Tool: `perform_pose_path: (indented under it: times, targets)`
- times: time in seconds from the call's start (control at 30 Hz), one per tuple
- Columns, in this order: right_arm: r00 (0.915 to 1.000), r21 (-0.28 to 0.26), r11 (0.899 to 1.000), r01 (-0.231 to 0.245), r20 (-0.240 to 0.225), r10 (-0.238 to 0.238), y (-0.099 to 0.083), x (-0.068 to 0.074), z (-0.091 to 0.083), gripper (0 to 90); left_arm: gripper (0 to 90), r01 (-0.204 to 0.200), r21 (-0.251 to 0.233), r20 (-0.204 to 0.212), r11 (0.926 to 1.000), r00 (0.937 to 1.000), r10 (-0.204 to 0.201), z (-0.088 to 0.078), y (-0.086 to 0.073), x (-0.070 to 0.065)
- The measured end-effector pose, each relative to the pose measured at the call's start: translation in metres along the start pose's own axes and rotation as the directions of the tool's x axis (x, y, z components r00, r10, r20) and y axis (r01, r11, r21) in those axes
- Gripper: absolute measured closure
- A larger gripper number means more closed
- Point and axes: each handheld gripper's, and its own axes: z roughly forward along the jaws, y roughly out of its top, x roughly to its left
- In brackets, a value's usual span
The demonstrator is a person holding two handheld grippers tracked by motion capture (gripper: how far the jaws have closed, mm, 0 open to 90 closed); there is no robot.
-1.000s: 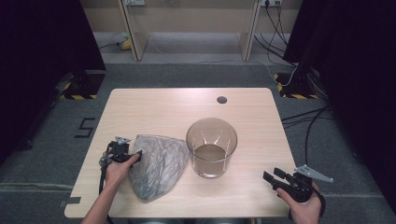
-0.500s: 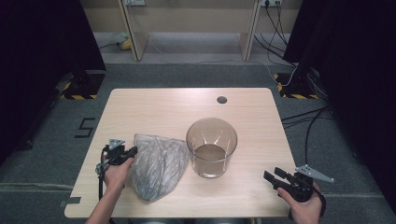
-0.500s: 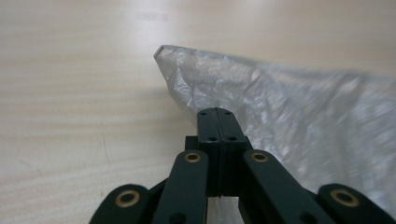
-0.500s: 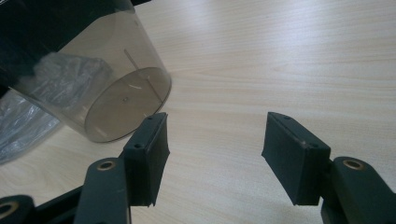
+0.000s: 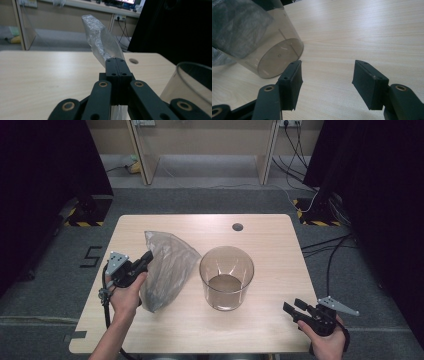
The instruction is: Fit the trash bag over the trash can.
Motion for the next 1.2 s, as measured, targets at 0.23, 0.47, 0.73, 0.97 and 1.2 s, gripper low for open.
perform_pose_path:
  times: [0.23, 0.47, 0.73, 0.97, 1.2]
  targets:
    - [1.0000, 0.001, 1.000, 0.002, -0.001, -0.002, 0.000, 0.000, 0.000, 40.5, 90.0, -0.027, -0.112, 0.055, 0.9934, 0.9979, 0.034, 0.008, 0.030, -0.023]
    - [1.0000, 0.004, 1.000, 0.006, -0.004, -0.006, -0.001, 0.000, 0.001, 40.5, 90.0, -0.038, -0.198, 0.106, 0.9795, 0.9926, 0.060, 0.016, 0.056, -0.044]
    - [1.0000, 0.005, 1.000, 0.007, -0.007, -0.007, -0.001, 0.001, 0.002, 40.4, 90.0, -0.062, -0.285, 0.147, 0.9564, 0.9833, 0.108, 0.025, 0.090, -0.075]
    - [1.0000, 0.006, 1.000, 0.008, -0.006, -0.008, -0.001, 0.001, 0.002, 40.3, 90.0, -0.067, -0.336, 0.184, 0.9395, 0.9735, 0.135, 0.031, 0.115, -0.100]
    - [0.9999, 0.006, 1.000, 0.008, -0.007, -0.008, -0.001, 0.000, 0.002, 40.1, 90.0, -0.059, -0.358, 0.241, 0.9320, 0.9585, 0.153, 0.035, 0.128, -0.128]
